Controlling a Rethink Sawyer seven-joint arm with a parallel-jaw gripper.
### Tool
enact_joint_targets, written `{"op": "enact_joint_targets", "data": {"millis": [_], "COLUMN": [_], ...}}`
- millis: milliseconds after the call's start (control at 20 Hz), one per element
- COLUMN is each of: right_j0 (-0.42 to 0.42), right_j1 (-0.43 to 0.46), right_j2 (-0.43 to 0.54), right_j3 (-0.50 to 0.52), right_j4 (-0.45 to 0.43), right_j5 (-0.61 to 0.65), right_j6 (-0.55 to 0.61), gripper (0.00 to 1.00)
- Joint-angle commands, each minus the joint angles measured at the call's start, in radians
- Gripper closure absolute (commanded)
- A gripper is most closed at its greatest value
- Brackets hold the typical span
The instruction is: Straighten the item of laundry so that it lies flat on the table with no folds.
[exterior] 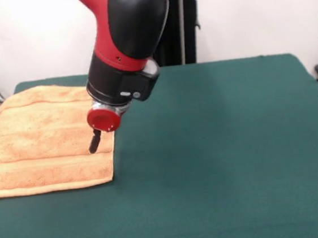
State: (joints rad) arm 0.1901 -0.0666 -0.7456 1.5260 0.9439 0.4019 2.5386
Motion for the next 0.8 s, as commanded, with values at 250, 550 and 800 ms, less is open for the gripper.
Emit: {"op": "enact_joint_targets", "data": {"millis": [250, 550, 800], "right_j0": [-0.004, -0.081, -0.185], "right_j1": [-0.003, -0.179, -0.402], "right_j2": [-0.073, -0.037, 0.035], "right_j3": [-0.095, -0.089, -0.013], "right_j4": [-0.240, -0.367, -0.506], "right_j5": [0.146, 0.258, 0.301], "right_j6": [0.032, -0.057, -0.243], "gripper": [0.00, 0.00, 0.00]}}
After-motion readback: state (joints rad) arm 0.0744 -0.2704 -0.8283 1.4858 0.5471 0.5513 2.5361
